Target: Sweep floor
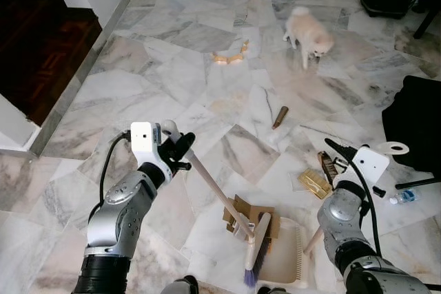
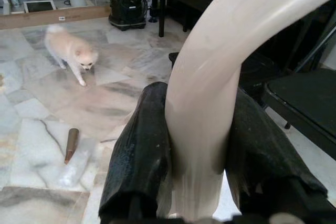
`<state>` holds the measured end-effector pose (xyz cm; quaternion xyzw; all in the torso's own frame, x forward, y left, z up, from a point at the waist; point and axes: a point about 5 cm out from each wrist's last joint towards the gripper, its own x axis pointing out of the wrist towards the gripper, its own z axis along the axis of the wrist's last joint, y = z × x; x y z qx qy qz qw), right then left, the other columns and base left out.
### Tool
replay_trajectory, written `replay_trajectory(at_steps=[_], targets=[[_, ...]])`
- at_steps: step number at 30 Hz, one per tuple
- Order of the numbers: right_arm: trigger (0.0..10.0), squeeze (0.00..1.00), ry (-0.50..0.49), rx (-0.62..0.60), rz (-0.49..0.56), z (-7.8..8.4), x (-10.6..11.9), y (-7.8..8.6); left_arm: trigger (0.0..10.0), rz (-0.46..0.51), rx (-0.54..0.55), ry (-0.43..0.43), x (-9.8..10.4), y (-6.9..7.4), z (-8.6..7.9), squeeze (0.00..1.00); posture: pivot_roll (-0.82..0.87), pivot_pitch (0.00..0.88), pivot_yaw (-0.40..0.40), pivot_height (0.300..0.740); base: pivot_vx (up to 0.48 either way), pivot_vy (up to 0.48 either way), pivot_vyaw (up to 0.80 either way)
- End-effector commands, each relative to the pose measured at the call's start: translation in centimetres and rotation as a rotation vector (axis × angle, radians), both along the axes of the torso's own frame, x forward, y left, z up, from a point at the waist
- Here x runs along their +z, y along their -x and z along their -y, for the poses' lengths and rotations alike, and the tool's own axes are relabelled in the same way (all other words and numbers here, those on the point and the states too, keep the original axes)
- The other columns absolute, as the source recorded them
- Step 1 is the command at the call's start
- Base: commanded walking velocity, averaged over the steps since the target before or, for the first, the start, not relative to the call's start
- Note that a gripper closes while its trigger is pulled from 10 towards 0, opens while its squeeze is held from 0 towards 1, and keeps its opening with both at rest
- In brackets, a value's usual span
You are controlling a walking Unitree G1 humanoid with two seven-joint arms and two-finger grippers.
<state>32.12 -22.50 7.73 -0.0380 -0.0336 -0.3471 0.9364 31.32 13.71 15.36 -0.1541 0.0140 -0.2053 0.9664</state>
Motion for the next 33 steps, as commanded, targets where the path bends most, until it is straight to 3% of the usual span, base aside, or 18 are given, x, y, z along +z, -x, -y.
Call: replay_trajectory(at_steps=[1, 8, 14, 17, 19, 23, 28, 30, 33], targets=[[10.0, 0.00, 0.014, 0.011, -0.020, -0.2, -0.3, 0.1, 10.0, 0.036, -0.017, 0.039, 1.2, -0.1, -0.2, 0.00, 0.15, 0.147, 0.054, 0.740, 0.000, 0.000, 0.00], [10.0, 0.00, 0.020, 0.008, -0.023, -0.3, -0.6, 0.4, 10.0, 0.106, 0.042, 0.062, 3.7, -0.8, -2.3, 0.00, 0.16, 0.146, 0.055, 0.740, 0.000, 0.000, 0.00], [10.0, 0.00, 0.021, 0.010, -0.031, -0.3, -0.8, 0.5, 10.0, 0.196, 0.132, 0.031, 6.0, -1.5, -4.3, 0.00, 0.15, 0.147, 0.055, 0.740, 0.000, 0.000, 0.00], [10.0, 0.00, 0.024, 0.011, -0.033, -0.2, -0.8, 0.6, 10.0, 0.256, 0.258, 0.002, 7.2, -1.9, -6.1, 0.00, 0.15, 0.151, 0.054, 0.740, 0.000, 0.000, 0.00], [10.0, 0.00, 0.025, 0.011, -0.033, -0.2, -0.8, 0.6, 10.0, 0.259, 0.282, -0.007, 7.2, -1.9, -6.4, 0.00, 0.15, 0.151, 0.054, 0.740, 0.000, 0.000, 0.00], [10.0, 0.00, 0.029, 0.014, -0.031, -0.2, -0.8, 0.5, 10.0, 0.251, 0.369, -0.123, 5.9, -1.9, -7.6, 0.00, 0.15, 0.156, 0.049, 0.740, 0.000, 0.000, 0.00], [10.0, 0.00, 0.035, 0.016, -0.028, -0.2, -0.7, 0.5, 10.0, 0.219, 0.335, -0.239, 3.7, -1.9, -7.1, 0.00, 0.13, 0.162, 0.044, 0.740, 0.000, 0.000, 0.00], [10.0, 0.00, 0.042, 0.016, -0.024, -0.1, -0.7, 0.6, 10.0, 0.196, 0.294, -0.335, 2.1, -1.9, -6.6, 0.00, 0.13, 0.166, 0.042, 0.740, 0.000, 0.000, 0.00], [10.0, 0.00, 0.048, 0.014, -0.017, 0.0, -0.6, 0.6, 10.0, 0.154, 0.262, -0.362, 0.6, -2.0, -6.2, 0.00, 0.11, 0.171, 0.040, 0.740, 0.000, 0.000, 0.00]])
